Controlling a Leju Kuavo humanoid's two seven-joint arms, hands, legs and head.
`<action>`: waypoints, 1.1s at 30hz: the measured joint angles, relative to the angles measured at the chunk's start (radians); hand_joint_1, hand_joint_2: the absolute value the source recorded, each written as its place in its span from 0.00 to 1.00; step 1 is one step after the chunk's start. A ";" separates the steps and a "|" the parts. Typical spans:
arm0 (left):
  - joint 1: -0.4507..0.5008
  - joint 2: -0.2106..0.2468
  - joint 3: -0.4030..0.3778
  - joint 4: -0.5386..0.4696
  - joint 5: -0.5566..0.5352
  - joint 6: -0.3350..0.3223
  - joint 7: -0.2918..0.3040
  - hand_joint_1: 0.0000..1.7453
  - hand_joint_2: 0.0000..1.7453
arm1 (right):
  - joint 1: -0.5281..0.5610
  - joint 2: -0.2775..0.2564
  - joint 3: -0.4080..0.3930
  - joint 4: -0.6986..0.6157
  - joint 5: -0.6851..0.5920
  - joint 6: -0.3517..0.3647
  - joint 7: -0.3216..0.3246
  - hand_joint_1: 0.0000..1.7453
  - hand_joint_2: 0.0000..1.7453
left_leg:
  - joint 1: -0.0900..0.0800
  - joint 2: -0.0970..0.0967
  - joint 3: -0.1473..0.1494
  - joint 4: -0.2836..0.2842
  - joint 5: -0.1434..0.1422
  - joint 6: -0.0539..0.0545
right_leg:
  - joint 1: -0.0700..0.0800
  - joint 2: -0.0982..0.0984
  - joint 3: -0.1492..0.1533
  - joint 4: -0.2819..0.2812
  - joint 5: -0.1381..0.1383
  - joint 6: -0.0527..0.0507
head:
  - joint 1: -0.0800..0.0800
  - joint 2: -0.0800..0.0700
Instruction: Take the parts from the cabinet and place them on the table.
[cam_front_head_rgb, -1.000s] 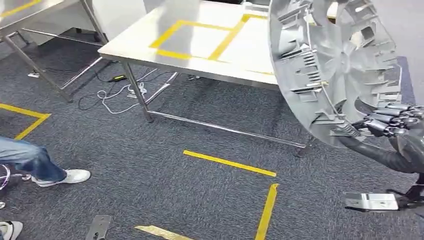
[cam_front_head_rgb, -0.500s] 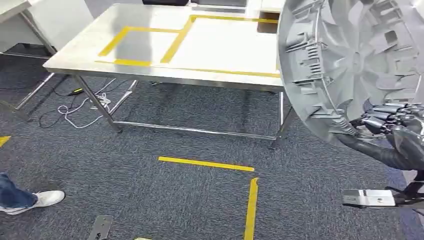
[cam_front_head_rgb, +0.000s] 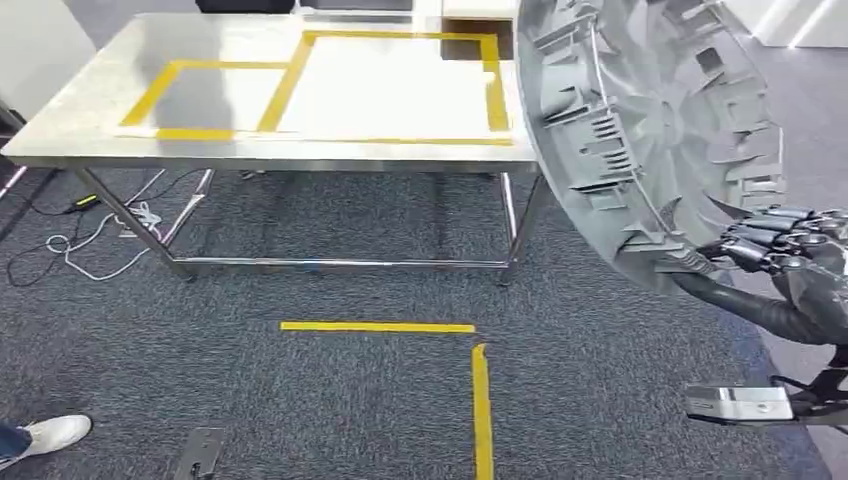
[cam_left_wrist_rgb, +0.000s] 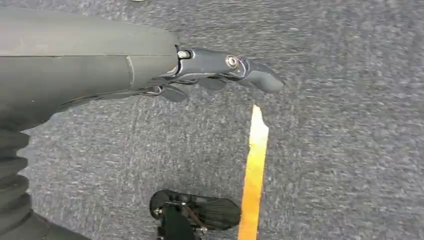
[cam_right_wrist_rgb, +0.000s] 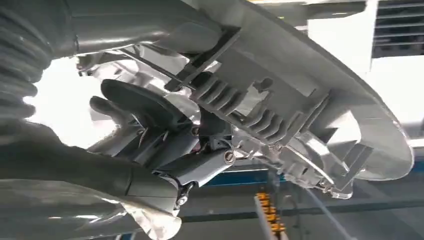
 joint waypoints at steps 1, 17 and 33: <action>0.000 0.000 0.000 0.000 0.000 0.000 0.000 0.00 1.00 | -0.002 0.000 0.000 0.000 0.004 0.001 -0.008 1.00 1.00 | -0.001 0.004 -0.002 0.000 0.000 -0.004 | -0.004 0.013 -0.006 0.001 0.004 -0.015 | -0.006 0.000; -0.005 0.008 -0.030 0.000 -0.016 -0.064 -0.062 0.00 1.00 | -0.032 0.006 0.041 0.011 0.065 0.000 -0.011 1.00 1.00 | -0.004 -0.073 -0.020 0.011 0.008 0.005 | 0.005 0.081 -0.011 0.004 0.003 -0.041 | -0.016 0.000; -0.001 0.007 -0.037 0.000 -0.013 -0.042 -0.053 0.00 1.00 | -0.013 0.007 0.061 0.026 0.106 -0.022 -0.004 1.00 1.00 | 0.001 -0.072 -0.012 0.003 0.011 -0.005 | -0.007 0.067 -0.008 0.008 -0.005 -0.020 | -0.013 0.000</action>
